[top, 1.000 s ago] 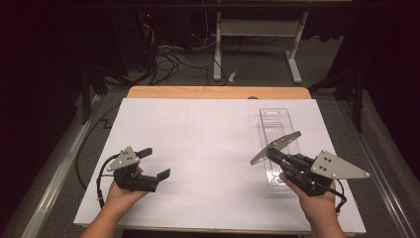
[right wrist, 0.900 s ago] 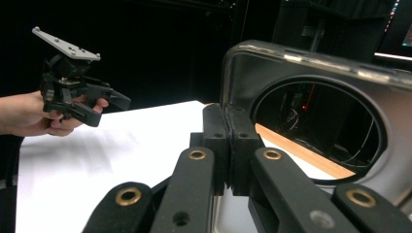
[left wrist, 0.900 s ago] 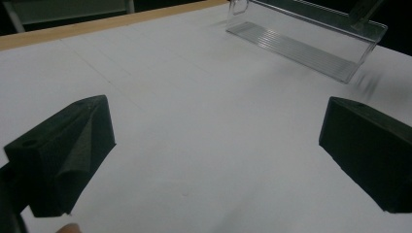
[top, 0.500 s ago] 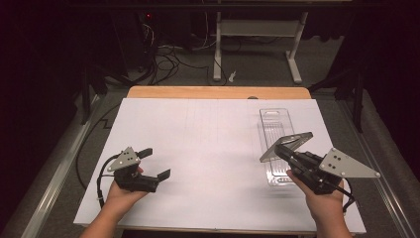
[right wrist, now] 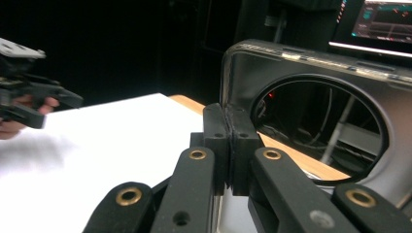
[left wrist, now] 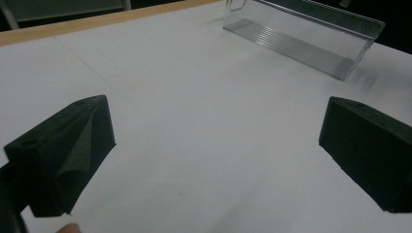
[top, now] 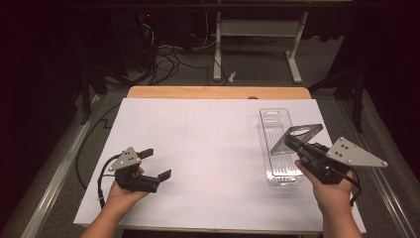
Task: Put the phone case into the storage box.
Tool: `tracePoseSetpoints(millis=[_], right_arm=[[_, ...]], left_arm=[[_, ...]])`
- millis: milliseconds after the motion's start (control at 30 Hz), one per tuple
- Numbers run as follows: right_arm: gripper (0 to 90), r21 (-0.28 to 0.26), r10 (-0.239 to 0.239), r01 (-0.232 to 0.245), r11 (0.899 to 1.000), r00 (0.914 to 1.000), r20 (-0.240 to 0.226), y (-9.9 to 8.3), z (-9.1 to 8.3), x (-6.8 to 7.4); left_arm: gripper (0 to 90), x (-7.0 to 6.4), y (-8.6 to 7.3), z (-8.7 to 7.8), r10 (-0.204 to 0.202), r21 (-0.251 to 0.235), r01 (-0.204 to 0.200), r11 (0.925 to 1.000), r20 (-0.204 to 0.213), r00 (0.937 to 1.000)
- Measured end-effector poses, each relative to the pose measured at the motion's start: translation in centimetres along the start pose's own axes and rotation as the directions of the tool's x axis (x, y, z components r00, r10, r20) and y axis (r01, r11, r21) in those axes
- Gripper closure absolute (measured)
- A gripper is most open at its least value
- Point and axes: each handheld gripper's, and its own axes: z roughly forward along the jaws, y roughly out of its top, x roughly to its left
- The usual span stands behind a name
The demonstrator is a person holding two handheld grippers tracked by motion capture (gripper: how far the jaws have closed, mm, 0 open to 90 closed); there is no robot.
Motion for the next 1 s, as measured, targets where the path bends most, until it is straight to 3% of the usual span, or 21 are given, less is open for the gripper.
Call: tracePoseSetpoints(millis=[67, 467, 1000], right_arm=[[90.0, 0.029, -0.007, 0.007, 1.0, 0.9998, 0.021, 0.3, 0.6, -0.9], [90.0, 0.065, 0.036, -0.039, 0.997, 0.9984, 0.044, 0.2, 3.8, -3.4], [90.0, 0.083, 0.04, -0.046, 0.996, 0.9967, 0.07, 0.7, 7.8, -5.2]], left_arm=[[0.9, 0.0, 0.0, 0.0, 0.002, 0.001, -0.002, 1.0, 0.001, 1.0], [0.9, 0.1, 0.0, -0.1, -0.003, -0.003, 0.003, 1.0, 0.006, 1.0], [0.9, 0.1, -0.1, -0.1, -0.004, 0.001, 0.004, 1.0, 0.016, 0.9999]])
